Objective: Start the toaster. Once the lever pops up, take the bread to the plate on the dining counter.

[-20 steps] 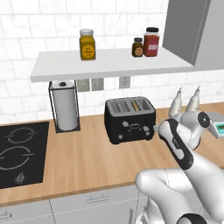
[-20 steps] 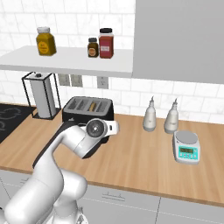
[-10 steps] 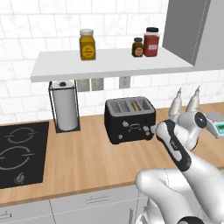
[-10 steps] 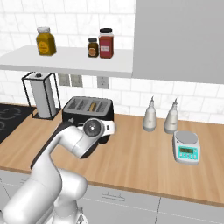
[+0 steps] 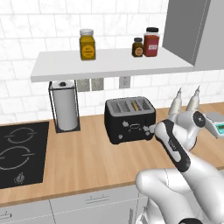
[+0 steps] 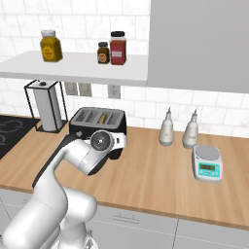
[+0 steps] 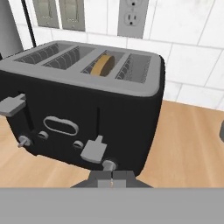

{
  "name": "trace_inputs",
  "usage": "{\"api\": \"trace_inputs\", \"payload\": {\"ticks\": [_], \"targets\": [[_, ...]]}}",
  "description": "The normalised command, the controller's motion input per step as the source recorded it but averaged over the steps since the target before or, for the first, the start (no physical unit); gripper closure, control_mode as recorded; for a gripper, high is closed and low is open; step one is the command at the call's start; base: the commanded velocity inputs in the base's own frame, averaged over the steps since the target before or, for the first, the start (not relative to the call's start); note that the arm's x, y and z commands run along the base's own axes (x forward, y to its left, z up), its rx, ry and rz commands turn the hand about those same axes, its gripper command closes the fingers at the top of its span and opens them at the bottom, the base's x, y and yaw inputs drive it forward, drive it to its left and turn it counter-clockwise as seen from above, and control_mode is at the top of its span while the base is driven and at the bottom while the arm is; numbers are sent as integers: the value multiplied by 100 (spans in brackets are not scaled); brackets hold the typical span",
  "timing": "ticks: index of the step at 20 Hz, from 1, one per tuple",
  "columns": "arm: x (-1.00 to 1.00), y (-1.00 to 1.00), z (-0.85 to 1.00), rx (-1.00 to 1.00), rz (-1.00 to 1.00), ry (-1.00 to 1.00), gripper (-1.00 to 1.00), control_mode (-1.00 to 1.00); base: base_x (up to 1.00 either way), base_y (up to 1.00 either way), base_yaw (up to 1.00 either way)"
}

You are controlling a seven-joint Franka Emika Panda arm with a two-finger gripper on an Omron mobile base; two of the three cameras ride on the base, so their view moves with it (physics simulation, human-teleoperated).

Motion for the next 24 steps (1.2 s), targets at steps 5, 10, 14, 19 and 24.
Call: {"api": "trace_inputs", "payload": {"ticks": [5, 10, 14, 19, 24], "targets": [[0, 0, -6, 0, 0, 0, 100, -100, 0, 0, 0], [0, 0, 0, 0, 0, 0, 100, -100, 0, 0, 0], [0, 0, 0, 0, 0, 0, 100, -100, 0, 0, 0], [0, 0, 0, 0, 0, 1, 100, -100, 0, 0, 0], [0, 0, 0, 0, 0, 2, 100, -100, 0, 0, 0]]}}
